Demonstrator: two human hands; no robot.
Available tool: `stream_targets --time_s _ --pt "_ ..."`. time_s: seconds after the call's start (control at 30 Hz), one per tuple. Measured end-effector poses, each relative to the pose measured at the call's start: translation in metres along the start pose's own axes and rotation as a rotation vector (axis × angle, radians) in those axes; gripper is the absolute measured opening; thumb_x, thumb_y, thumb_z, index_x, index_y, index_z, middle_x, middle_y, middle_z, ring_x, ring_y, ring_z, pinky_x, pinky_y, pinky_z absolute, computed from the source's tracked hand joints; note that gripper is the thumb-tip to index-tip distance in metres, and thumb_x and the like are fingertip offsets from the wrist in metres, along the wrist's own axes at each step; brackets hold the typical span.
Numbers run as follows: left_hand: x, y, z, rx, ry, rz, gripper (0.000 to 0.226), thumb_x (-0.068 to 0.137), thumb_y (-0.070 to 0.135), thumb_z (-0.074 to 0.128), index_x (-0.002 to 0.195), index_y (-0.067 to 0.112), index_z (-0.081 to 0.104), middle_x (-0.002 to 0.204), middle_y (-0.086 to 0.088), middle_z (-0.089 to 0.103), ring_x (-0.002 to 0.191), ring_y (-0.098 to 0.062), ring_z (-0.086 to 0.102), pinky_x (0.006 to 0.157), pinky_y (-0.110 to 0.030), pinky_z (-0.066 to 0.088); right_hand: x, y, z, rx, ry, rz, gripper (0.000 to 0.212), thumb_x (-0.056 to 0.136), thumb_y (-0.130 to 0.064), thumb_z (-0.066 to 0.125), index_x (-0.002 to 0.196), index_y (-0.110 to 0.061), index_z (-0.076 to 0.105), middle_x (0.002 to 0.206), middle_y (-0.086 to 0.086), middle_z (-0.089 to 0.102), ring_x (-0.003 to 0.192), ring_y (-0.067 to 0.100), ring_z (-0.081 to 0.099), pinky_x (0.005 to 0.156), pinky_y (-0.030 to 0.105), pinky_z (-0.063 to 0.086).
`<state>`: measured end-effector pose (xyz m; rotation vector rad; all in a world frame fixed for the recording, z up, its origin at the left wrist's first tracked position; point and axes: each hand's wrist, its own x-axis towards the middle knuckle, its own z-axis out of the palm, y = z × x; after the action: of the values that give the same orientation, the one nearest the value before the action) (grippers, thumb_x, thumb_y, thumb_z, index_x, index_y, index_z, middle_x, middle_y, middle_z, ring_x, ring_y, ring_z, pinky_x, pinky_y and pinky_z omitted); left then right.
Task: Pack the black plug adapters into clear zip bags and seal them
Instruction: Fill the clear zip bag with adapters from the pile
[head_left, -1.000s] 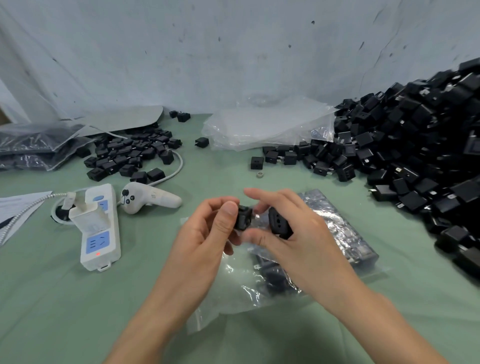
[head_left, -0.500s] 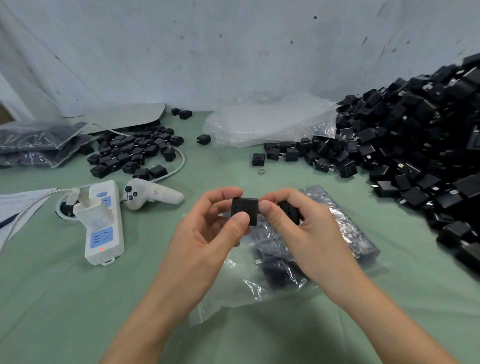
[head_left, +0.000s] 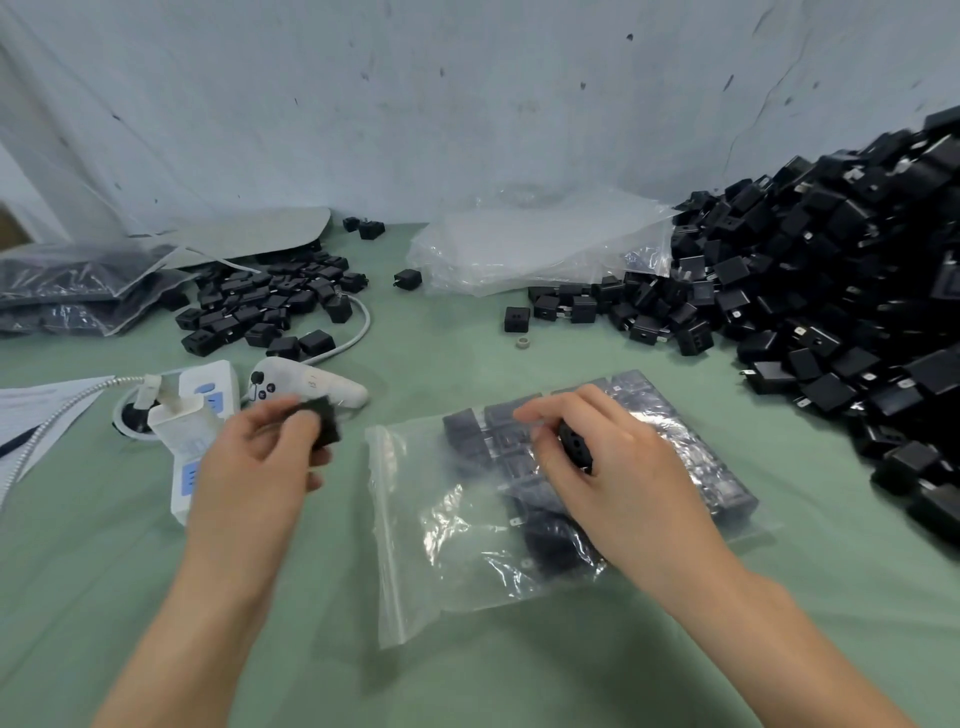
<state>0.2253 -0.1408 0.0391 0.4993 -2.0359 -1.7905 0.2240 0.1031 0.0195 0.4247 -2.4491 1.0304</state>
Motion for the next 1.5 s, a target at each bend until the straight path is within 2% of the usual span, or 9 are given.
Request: stream_targets --time_s 0.13,0.27,0.4,0.53,0.7,0.8,0.93,1.17,1.5 --pt "0.008 -0.016 -0.022 0.275 -0.053 -0.122 0.01 0.094 0.024 0.061 0.097 0.022 0.07 0.092 0.001 0.071 0.078 -0.014 0.062 0.081 -0.033 0.052 -0.002 0.01 0.002 -0.196 -0.002 -0.025 0.016 0.098 -0.026 0.057 0.109 -0.033 0.067 0.096 -0.016 0.059 0.07 0.003 0.042 0.054 0.034 0.048" --pt "-0.004 -0.017 -0.012 0.37 -0.306 -0.181 0.009 0.093 0.025 0.066 0.094 0.021 0.074 0.081 0.004 0.076 0.073 -0.012 0.067 0.069 -0.024 0.053 -0.001 0.013 0.0 -0.256 -0.023 -0.019 0.017 0.099 -0.028 0.054 0.111 -0.034 0.065 0.097 -0.016 0.058 0.068 0.006 0.045 0.052 0.038 0.051" --pt "-0.016 -0.014 0.002 0.385 -0.407 -0.111 0.007 0.089 0.033 0.07 0.093 0.028 0.074 0.082 0.012 0.076 0.069 -0.002 0.07 0.057 -0.006 0.046 -0.001 0.013 0.001 -0.26 -0.018 0.0 0.017 0.098 -0.029 0.054 0.11 -0.035 0.065 0.098 -0.015 0.058 0.069 0.008 0.049 0.054 0.039 0.052" --pt "-0.021 -0.015 0.009 0.497 -0.445 -0.027 0.008 0.092 0.034 0.067 0.098 0.032 0.072 0.086 0.011 0.075 0.077 0.002 0.068 0.068 -0.012 0.046 -0.001 0.014 0.002 -0.247 -0.018 0.013 0.016 0.099 -0.027 0.056 0.11 -0.034 0.065 0.098 -0.014 0.059 0.069 0.01 0.052 0.056 0.04 0.053" --pt "-0.011 -0.011 0.007 0.168 -0.206 -0.181 0.017 0.102 0.017 0.048 0.108 0.017 0.064 0.084 -0.008 0.071 0.064 -0.015 0.067 0.061 -0.025 0.056 -0.001 0.016 0.002 -0.235 0.012 0.019 0.016 0.098 -0.025 0.056 0.108 -0.034 0.065 0.095 -0.016 0.057 0.068 0.006 0.045 0.055 0.039 0.052" --pt "-0.015 -0.011 0.009 0.107 -0.288 -0.253 0.012 0.099 0.029 0.056 0.106 0.021 0.058 0.073 -0.007 0.074 0.062 -0.02 0.072 0.055 -0.028 0.058 0.0 0.017 0.002 -0.239 0.01 0.018 0.017 0.097 -0.027 0.054 0.108 -0.034 0.065 0.095 -0.016 0.057 0.068 0.007 0.045 0.054 0.038 0.051" --pt "-0.016 -0.018 0.018 0.161 -0.334 -0.278 0.026 0.097 0.034 0.06 0.117 0.023 0.047 0.074 -0.002 0.076 0.065 -0.021 0.074 0.073 -0.039 0.059 0.001 0.017 0.002 -0.241 0.006 0.022 0.017 0.098 -0.026 0.055 0.108 -0.034 0.066 0.096 -0.016 0.058 0.066 0.007 0.045 0.054 0.037 0.05" --pt "-0.017 -0.01 0.026 -0.216 -0.49 -0.531 0.029 0.1 0.021 0.053 0.116 -0.003 0.054 0.09 -0.026 0.074 0.076 -0.036 0.075 0.056 -0.034 0.059 0.001 0.019 0.0 -0.234 0.009 0.031 0.017 0.098 -0.024 0.055 0.108 -0.033 0.067 0.097 -0.015 0.059 0.067 0.007 0.044 0.057 0.038 0.05" --pt "-0.02 -0.005 0.024 -0.206 -0.514 -0.54 0.017 0.1 0.019 0.055 0.1 0.002 0.055 0.088 -0.029 0.073 0.078 -0.038 0.074 0.058 -0.041 0.062 0.0 0.018 -0.001 -0.245 -0.014 0.028 0.018 0.098 -0.025 0.055 0.108 -0.034 0.067 0.097 -0.015 0.059 0.067 0.007 0.047 0.055 0.036 0.05"
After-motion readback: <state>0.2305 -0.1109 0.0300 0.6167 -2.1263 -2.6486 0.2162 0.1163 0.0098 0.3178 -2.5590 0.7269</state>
